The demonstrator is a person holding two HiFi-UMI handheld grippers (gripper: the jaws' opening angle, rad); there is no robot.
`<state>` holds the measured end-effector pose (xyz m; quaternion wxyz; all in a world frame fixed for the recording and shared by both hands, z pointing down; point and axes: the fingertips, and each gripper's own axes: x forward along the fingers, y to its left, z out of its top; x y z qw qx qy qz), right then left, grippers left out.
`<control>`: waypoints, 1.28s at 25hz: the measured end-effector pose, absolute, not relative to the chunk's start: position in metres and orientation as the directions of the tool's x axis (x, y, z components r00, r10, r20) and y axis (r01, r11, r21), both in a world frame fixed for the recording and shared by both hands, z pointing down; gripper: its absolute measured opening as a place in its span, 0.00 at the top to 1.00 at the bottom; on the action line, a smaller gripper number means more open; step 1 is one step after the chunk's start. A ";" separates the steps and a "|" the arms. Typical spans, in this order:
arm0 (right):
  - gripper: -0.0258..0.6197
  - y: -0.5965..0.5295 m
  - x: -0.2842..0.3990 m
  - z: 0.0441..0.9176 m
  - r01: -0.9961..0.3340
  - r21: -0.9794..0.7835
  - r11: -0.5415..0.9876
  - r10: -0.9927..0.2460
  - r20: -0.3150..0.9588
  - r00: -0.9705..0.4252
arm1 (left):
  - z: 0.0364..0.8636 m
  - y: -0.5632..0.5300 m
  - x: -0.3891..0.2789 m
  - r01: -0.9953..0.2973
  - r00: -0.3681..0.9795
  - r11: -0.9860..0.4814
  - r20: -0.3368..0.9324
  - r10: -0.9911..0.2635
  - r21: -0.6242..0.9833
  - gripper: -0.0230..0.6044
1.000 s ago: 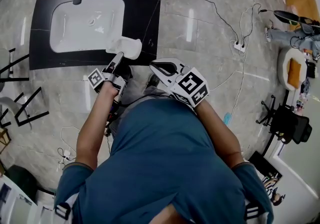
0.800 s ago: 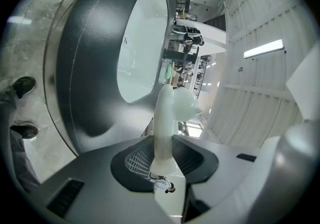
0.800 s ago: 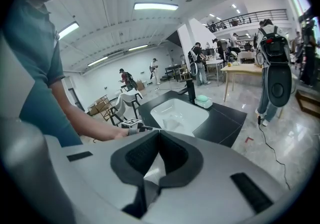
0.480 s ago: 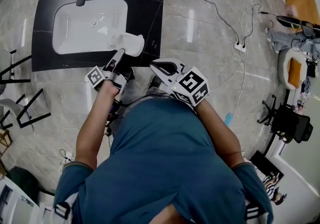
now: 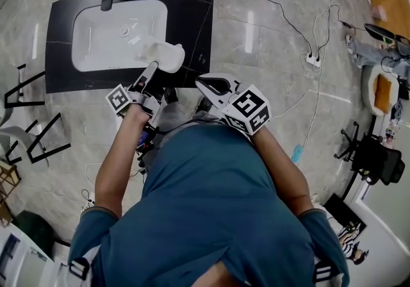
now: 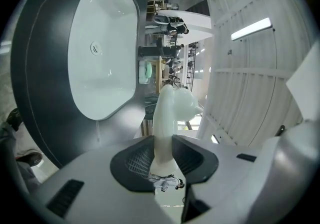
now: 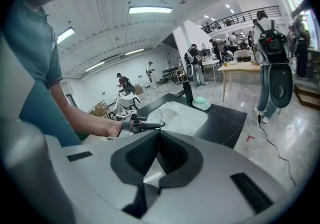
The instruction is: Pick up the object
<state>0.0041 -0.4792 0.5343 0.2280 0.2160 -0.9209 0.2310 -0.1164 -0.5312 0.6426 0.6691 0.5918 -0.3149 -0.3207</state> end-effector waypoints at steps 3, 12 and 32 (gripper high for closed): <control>0.94 -0.483 0.006 0.532 -0.505 -0.330 0.797 -0.296 0.516 -0.804 | 0.628 -0.535 -0.111 0.036 0.620 0.074 0.036 -0.784 0.997 0.79; 0.94 -0.501 0.012 0.535 -0.513 -0.327 0.793 -0.312 0.506 -0.804 | 0.592 -0.557 -0.100 -0.019 0.681 0.012 0.022 -0.732 1.000 0.79; 0.94 -0.519 0.013 0.520 -0.509 -0.295 0.808 -0.370 0.418 -0.830 | 0.512 -0.579 -0.087 -0.155 0.763 -0.211 -0.018 -0.646 0.965 0.79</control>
